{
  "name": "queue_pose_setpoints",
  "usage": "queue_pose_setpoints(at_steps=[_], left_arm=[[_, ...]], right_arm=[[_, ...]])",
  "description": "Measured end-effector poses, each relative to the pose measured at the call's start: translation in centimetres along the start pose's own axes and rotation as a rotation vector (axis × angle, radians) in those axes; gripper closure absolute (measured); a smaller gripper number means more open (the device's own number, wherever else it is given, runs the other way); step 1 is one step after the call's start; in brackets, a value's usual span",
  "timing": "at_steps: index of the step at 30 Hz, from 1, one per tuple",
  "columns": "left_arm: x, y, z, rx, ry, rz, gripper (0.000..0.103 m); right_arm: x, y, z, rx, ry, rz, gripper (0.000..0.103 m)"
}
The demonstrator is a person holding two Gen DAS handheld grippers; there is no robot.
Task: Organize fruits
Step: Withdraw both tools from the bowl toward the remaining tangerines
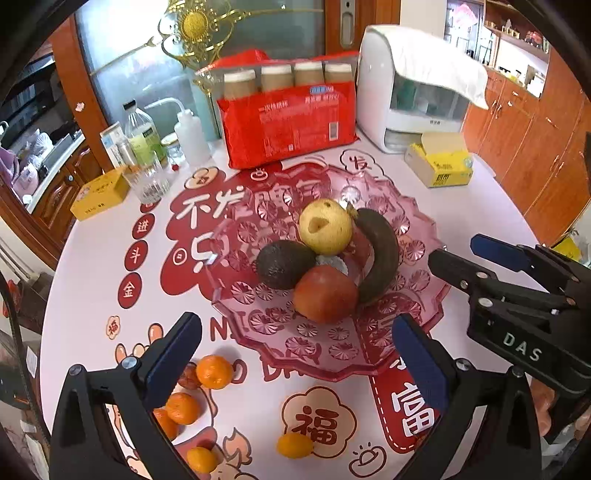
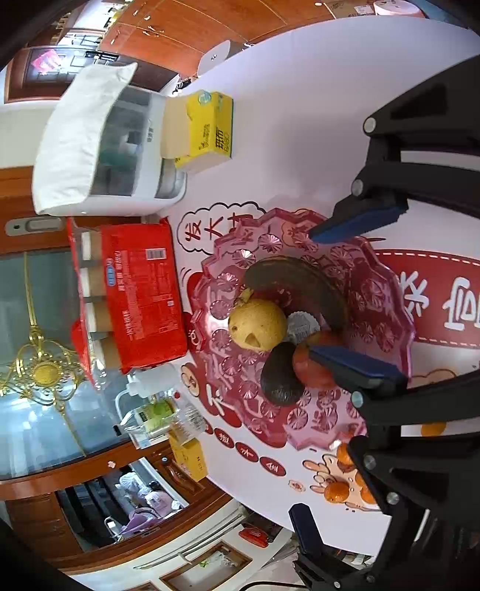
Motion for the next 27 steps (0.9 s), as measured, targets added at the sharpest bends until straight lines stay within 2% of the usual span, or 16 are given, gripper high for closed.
queue_pose_setpoints(at_steps=[14,27], left_arm=[[-0.7,1.8,-5.8,0.058,-0.074,0.017,0.001],[0.5,2.5,-10.3,0.155,-0.14,0.103,0.001]], right_arm=[[-0.3,2.2,-7.7,0.041,-0.099,-0.011,0.045],[2.7,3.6,-12.3,0.134,-0.126,0.035,0.045]])
Point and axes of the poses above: each gripper's, at about its wrist camera, not at the fingertips, and z roughly the way its jaws point, y to its left, x to its underside, the point moved 8 cm from there along z, roughly the way its jaws point, and after that the axes turned 4 degrees about -y, right-handed, at the moved point
